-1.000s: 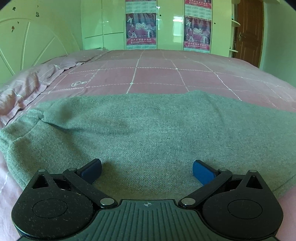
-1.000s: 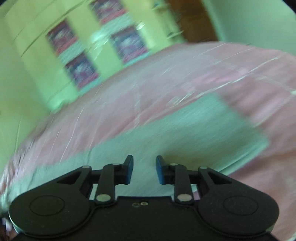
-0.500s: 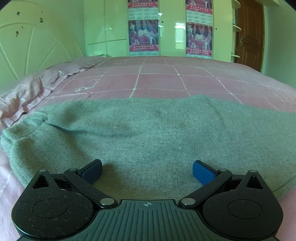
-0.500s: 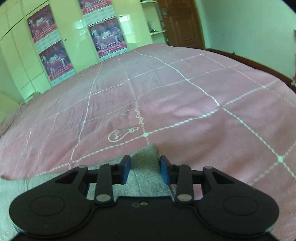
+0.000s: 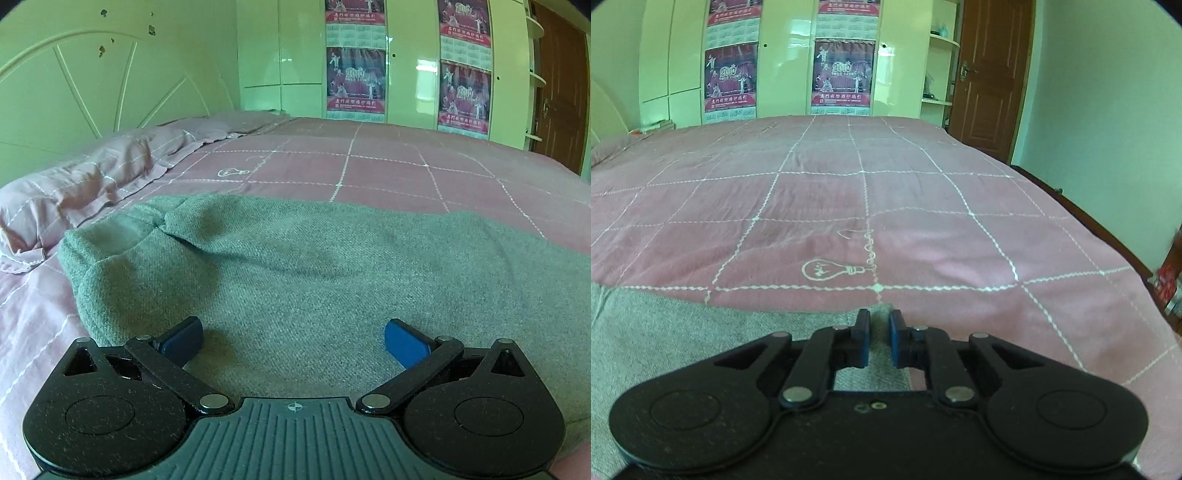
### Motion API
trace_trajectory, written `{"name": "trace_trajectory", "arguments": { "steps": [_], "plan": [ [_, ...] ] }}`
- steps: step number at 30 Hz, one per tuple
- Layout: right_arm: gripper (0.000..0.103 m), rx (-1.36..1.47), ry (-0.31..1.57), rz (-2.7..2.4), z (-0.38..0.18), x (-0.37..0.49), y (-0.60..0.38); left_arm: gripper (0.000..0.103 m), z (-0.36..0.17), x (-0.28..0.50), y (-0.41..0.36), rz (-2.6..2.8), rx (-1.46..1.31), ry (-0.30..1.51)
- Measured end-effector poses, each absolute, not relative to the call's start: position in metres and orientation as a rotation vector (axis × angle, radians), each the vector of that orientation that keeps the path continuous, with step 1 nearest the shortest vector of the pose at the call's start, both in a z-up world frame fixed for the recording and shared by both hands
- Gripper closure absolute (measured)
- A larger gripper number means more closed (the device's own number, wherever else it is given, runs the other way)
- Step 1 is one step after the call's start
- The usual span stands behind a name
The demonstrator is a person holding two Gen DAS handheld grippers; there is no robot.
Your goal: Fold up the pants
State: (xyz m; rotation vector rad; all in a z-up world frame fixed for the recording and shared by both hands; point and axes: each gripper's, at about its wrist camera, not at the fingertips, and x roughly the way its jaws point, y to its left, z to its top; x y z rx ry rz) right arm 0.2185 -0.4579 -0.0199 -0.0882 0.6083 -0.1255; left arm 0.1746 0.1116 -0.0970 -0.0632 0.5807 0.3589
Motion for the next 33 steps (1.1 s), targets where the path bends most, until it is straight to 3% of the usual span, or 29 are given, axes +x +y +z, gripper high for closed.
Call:
{"name": "trace_trajectory", "arguments": {
  "steps": [7, 12, 14, 15, 18, 23, 26, 30, 31, 32, 33],
  "plan": [
    [0.103, -0.038, 0.441, -0.108, 0.002, 0.208, -0.463, 0.0, -0.097, 0.173, 0.112, 0.351, -0.071, 0.575],
    [0.103, 0.079, 0.683, -0.156, -0.037, 0.24, -0.491, 0.0, -0.097, 0.173, 0.111, 0.353, -0.068, 0.575],
    [0.087, 0.101, 0.644, -0.195, -0.031, 0.229, -0.497, 0.0, -0.097, 0.173, 0.111, 0.353, -0.068, 0.575],
    [0.087, 0.124, 0.612, -0.23, -0.025, 0.22, -0.5, 0.0, -0.098, 0.173, 0.111, 0.353, -0.068, 0.575],
    [0.087, 0.325, 0.464, -0.212, -0.011, 0.169, -0.517, 0.0, -0.098, 0.173, 0.111, 0.355, -0.064, 0.571],
    [0.087, 0.754, 0.446, -0.198, -0.039, 0.092, -0.545, 0.0, -0.098, 0.173, 0.11, 0.355, -0.062, 0.569],
    [0.09, 0.928, 0.423, -0.163, -0.062, 0.071, -0.546, 0.0, -0.098, 0.173, 0.11, 0.355, -0.062, 0.569],
    [0.091, 0.945, 0.458, -0.106, -0.071, 0.093, -0.537, 0.0, -0.098, 0.171, 0.111, 0.35, -0.061, 0.568],
    [0.094, 0.93, 0.484, -0.12, -0.072, 0.103, -0.535, 0.0, -0.098, 0.171, 0.11, 0.349, -0.061, 0.568],
    [0.103, 0.909, 0.494, -0.136, -0.07, 0.11, -0.533, 0.0, -0.098, 0.171, 0.111, 0.348, -0.061, 0.567],
    [0.103, 0.869, 0.482, -0.139, -0.062, 0.114, -0.528, 0.0, -0.098, 0.171, 0.111, 0.347, -0.062, 0.567]
  ]
}}
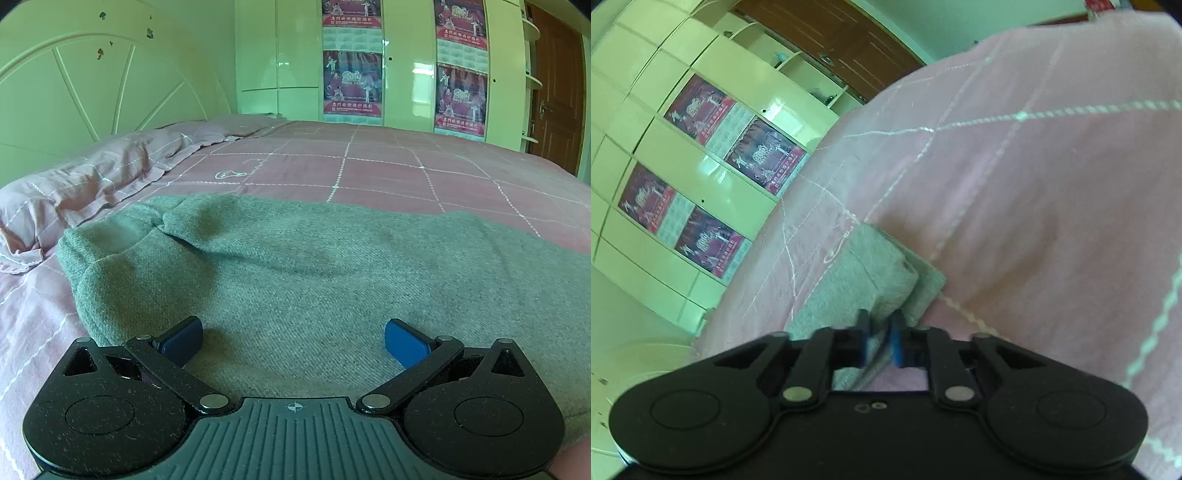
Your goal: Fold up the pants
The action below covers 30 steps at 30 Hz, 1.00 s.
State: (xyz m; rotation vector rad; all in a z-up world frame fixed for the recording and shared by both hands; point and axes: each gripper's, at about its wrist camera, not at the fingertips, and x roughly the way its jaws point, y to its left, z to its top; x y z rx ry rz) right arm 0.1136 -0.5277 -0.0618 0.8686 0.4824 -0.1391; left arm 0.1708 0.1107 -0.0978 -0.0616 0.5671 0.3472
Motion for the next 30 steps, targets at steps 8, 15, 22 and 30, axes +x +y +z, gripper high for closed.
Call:
{"name": "trace_trajectory", "arguments": {
  "steps": [8, 15, 22, 30],
  "plan": [
    [0.103, 0.742, 0.269, -0.036, 0.006, 0.114, -0.513, 0.0, -0.098, 0.171, 0.111, 0.345, -0.062, 0.564],
    [0.098, 0.993, 0.462, -0.149, -0.076, 0.115, -0.547, 0.0, -0.099, 0.17, 0.11, 0.341, -0.063, 0.56],
    [0.069, 1.099, 0.433, -0.193, -0.087, 0.11, -0.554, 0.0, -0.099, 0.17, 0.11, 0.342, -0.061, 0.558],
    [0.096, 0.933, 0.383, -0.097, -0.052, 0.126, -0.54, 0.0, -0.099, 0.169, 0.111, 0.339, -0.063, 0.559]
  ]
}}
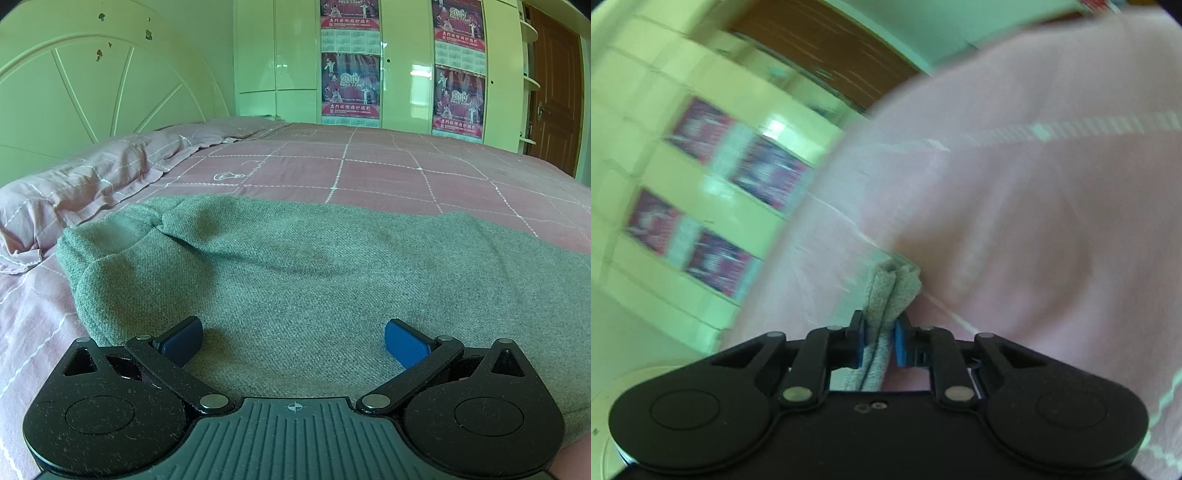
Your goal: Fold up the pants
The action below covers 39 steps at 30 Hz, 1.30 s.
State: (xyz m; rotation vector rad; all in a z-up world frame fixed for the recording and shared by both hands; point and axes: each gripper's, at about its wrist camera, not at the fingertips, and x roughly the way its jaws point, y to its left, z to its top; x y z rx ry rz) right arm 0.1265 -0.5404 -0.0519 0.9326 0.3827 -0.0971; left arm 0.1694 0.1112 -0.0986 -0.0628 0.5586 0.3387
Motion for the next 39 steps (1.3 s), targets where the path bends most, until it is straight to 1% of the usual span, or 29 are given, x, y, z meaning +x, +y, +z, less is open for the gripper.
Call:
{"name": "trace_trajectory", "arguments": {
  "steps": [2, 4, 5, 6, 7, 8, 9, 10, 13, 17, 19, 21, 23, 26, 27, 28, 30, 32, 35, 37, 39],
  "plan": [
    [0.096, 0.884, 0.368, -0.115, -0.053, 0.121, -0.537, 0.0, -0.099, 0.169, 0.112, 0.337, -0.065, 0.558],
    [0.096, 0.955, 0.524, -0.193, -0.089, 0.132, -0.549, 0.0, -0.098, 0.17, 0.111, 0.338, -0.061, 0.562],
    [0.095, 1.017, 0.505, -0.181, -0.101, 0.128, -0.555, 0.0, -0.095, 0.17, 0.109, 0.34, -0.049, 0.567],
    [0.094, 1.003, 0.489, -0.173, -0.098, 0.127, -0.552, 0.0, -0.09, 0.168, 0.102, 0.334, -0.022, 0.559],
    [0.09, 0.964, 0.482, -0.174, -0.091, 0.126, -0.546, 0.0, -0.084, 0.164, 0.093, 0.318, -0.013, 0.544],
    [0.081, 0.932, 0.47, -0.174, -0.085, 0.125, -0.541, 0.0, -0.079, 0.161, 0.082, 0.29, -0.026, 0.532],
    [0.078, 0.914, 0.467, -0.173, -0.083, 0.126, -0.538, 0.0, -0.074, 0.159, 0.066, 0.245, -0.037, 0.515],
    [0.072, 0.924, 0.474, -0.162, -0.083, 0.127, -0.537, 0.0, -0.07, 0.159, 0.047, 0.218, -0.035, 0.506],
    [0.071, 0.962, 0.483, -0.168, -0.083, 0.127, -0.537, 0.0, -0.068, 0.177, -0.024, 0.088, -0.048, 0.563],
    [0.068, 0.976, 0.496, -0.155, -0.081, 0.125, -0.533, 0.0, -0.076, 0.205, -0.125, -0.02, -0.041, 0.705],
    [0.068, 0.974, 0.495, -0.149, -0.081, 0.122, -0.533, 0.0, -0.076, 0.203, -0.174, -0.039, 0.019, 0.68],
    [0.068, 0.978, 0.489, -0.14, -0.082, 0.117, -0.534, 0.0, -0.074, 0.201, -0.206, -0.082, 0.005, 0.692],
    [0.07, 0.983, 0.486, -0.132, -0.085, 0.117, -0.536, 0.0, -0.074, 0.198, -0.23, -0.085, 0.032, 0.695],
    [0.073, 1.002, 0.487, -0.128, -0.09, 0.115, -0.542, 0.0, -0.074, 0.196, -0.241, -0.037, 0.02, 0.711],
    [0.072, 1.01, 0.47, -0.129, -0.088, 0.113, -0.543, 0.0, -0.073, 0.195, -0.24, -0.031, 0.013, 0.716],
    [0.068, 1.011, 0.447, -0.135, -0.086, 0.111, -0.543, 0.0, -0.072, 0.194, -0.24, -0.028, 0.01, 0.717],
    [0.068, 1.021, 0.429, -0.147, -0.086, 0.114, -0.544, 0.0, -0.074, 0.192, -0.239, -0.025, 0.019, 0.713],
    [0.075, 1.053, 0.446, -0.157, -0.093, 0.117, -0.546, 0.0, -0.075, 0.189, -0.24, -0.02, 0.023, 0.705],
    [0.076, 1.105, 0.395, -0.168, -0.095, 0.111, -0.55, 0.0, -0.077, 0.19, -0.239, -0.021, 0.027, 0.697],
    [0.079, 1.092, 0.46, -0.17, -0.098, 0.12, -0.549, 0.0, -0.079, 0.191, -0.241, -0.019, 0.032, 0.693],
    [0.068, 1.091, 0.453, -0.142, -0.093, 0.122, -0.548, 0.0, -0.081, 0.192, -0.242, -0.02, 0.035, 0.688]
  ]
}}
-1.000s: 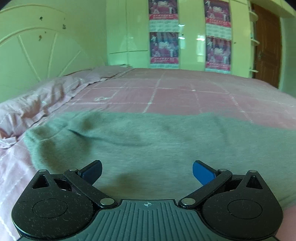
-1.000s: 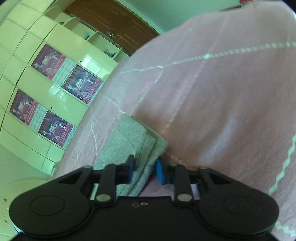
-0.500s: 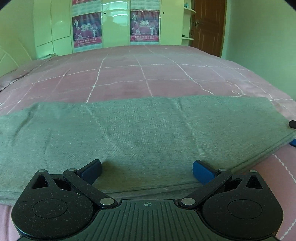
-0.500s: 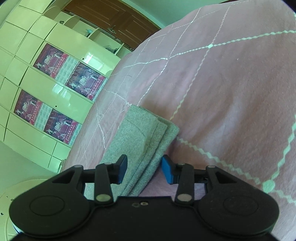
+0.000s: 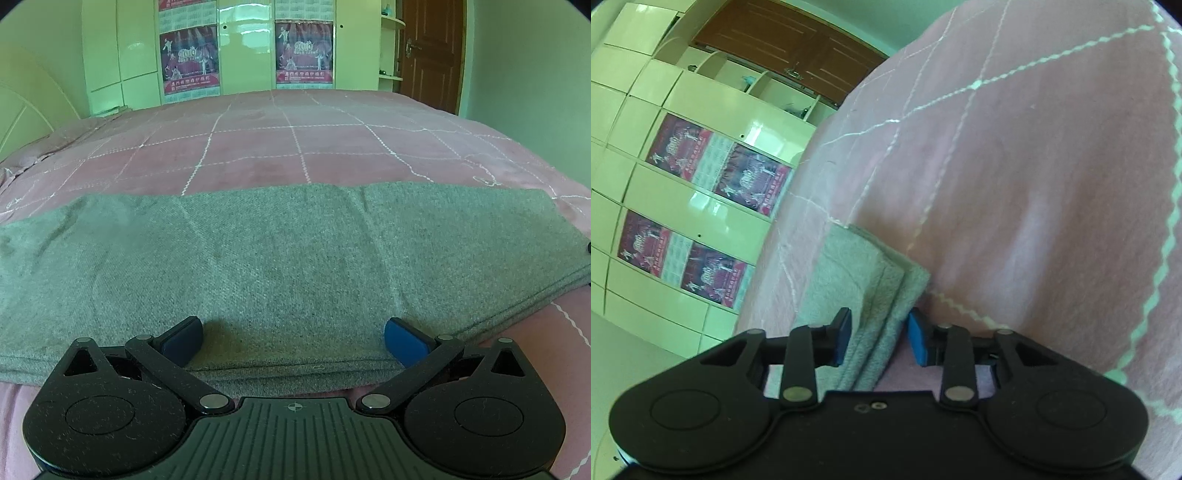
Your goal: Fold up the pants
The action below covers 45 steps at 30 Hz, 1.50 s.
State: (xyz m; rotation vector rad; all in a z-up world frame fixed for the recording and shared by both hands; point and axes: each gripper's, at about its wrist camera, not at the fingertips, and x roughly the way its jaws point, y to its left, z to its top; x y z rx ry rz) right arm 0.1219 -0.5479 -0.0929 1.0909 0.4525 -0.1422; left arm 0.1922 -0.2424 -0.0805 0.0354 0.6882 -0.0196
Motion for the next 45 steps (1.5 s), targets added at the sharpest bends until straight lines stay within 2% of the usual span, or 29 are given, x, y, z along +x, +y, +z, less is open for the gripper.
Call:
{"name": "trace_trajectory", "arguments": {
  "steps": [1, 2, 5, 7, 12, 18, 22, 24, 25, 27, 30, 34, 36, 37, 38, 42, 45],
  "plan": [
    [0.077, 1.023, 0.466, -0.147, -0.088, 0.126, -0.545, 0.0, -0.081, 0.193, -0.243, -0.021, 0.033, 0.685],
    [0.093, 0.954, 0.525, -0.192, -0.086, 0.132, -0.543, 0.0, -0.082, 0.193, -0.243, -0.023, 0.032, 0.681],
    [0.094, 0.94, 0.508, -0.204, -0.073, 0.131, -0.537, 0.0, -0.077, 0.191, -0.233, -0.072, -0.006, 0.677],
    [0.094, 0.897, 0.446, -0.155, -0.05, 0.128, -0.523, 0.0, -0.064, 0.175, -0.202, -0.078, -0.067, 0.602],
    [0.094, 0.667, 0.391, -0.006, 0.012, 0.142, -0.451, 0.0, -0.05, 0.125, -0.071, 0.071, -0.162, 0.479],
    [0.094, 0.481, 0.385, 0.197, 0.053, 0.165, -0.321, 0.0, -0.048, 0.073, 0.082, 0.341, -0.135, 0.4],
    [0.093, 0.334, 0.419, 0.347, 0.046, 0.167, -0.212, 0.0, -0.057, 0.046, 0.128, 0.42, -0.113, 0.376],
    [0.084, 0.259, 0.491, 0.438, 0.017, 0.168, -0.159, 0.0, -0.063, 0.038, 0.138, 0.429, -0.12, 0.382],
    [0.066, 0.189, 0.567, 0.506, -0.003, 0.17, -0.133, 0.0, -0.066, 0.037, 0.142, 0.424, -0.132, 0.383],
    [0.077, 0.096, 0.752, 0.511, -0.036, 0.169, -0.103, 0.0, -0.07, 0.038, 0.15, 0.426, -0.15, 0.399],
    [0.08, 0.26, 0.653, 0.518, -0.029, 0.145, -0.13, 0.0, -0.072, 0.034, 0.156, 0.42, -0.177, 0.393],
    [0.077, 0.269, 0.56, 0.406, -0.015, 0.144, -0.164, 0.0, -0.084, 0.043, 0.157, 0.414, -0.229, 0.436],
    [0.077, 0.259, 0.776, 0.382, -0.043, 0.171, -0.164, 0.0, -0.087, 0.049, 0.15, 0.394, -0.223, 0.439],
    [0.078, 0.274, 0.772, 0.398, -0.044, 0.172, -0.17, 0.0, -0.086, 0.052, 0.145, 0.381, -0.214, 0.435],
    [0.08, 0.306, 0.751, 0.404, -0.041, 0.167, -0.178, 0.0, -0.085, 0.053, 0.14, 0.366, -0.203, 0.428],
    [0.076, 0.41, 0.559, 0.341, -0.007, 0.14, -0.233, 0.0, -0.074, 0.053, 0.115, 0.288, -0.164, 0.394],
    [0.075, 0.405, 0.489, 0.211, 0.005, 0.129, -0.282, 0.0, -0.063, 0.07, 0.084, 0.186, -0.116, 0.389]
  ]
}}
